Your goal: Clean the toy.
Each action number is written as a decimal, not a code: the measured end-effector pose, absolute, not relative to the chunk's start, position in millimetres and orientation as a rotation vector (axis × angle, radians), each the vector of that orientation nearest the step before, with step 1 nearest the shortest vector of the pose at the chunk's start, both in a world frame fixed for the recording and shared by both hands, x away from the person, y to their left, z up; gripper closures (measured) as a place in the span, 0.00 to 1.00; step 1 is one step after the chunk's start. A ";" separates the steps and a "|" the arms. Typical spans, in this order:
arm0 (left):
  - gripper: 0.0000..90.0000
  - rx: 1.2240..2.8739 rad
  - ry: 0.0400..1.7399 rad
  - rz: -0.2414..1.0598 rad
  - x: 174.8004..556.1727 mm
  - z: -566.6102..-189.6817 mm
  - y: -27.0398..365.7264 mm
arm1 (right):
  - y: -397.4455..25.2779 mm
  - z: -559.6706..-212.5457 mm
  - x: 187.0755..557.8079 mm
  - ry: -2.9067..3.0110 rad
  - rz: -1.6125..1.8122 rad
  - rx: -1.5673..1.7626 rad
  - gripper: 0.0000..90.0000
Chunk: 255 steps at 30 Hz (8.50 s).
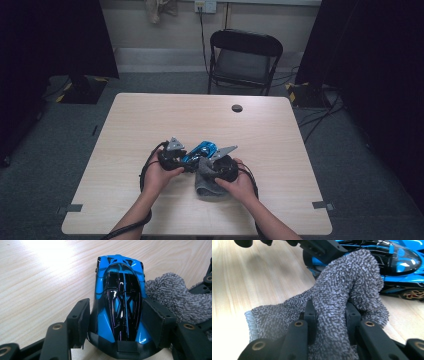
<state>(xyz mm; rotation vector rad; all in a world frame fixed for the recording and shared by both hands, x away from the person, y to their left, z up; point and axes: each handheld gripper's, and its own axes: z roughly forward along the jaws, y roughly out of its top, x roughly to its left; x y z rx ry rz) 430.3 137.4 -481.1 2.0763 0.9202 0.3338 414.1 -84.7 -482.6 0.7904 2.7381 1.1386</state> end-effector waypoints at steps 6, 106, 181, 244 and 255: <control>0.45 2.076 0.920 0.334 430.3 -481.2 137.5 | -81.8 -483.5 411.3 2.751 1.165 0.784 0.79; 0.45 2.061 0.926 0.341 428.0 -482.3 138.1 | -84.4 -483.2 410.4 2.782 1.205 0.764 0.79; 0.46 2.063 0.928 0.343 426.2 -482.3 138.6 | -89.9 -481.8 418.9 2.785 1.166 0.768 0.78; 0.34 2.072 0.821 0.160 374.0 -469.1 64.6 | -199.4 -472.0 403.8 2.484 1.081 1.108 0.43; 0.24 2.069 0.838 0.160 378.9 -478.2 52.7 | -184.9 -484.2 392.3 2.544 1.127 1.052 0.42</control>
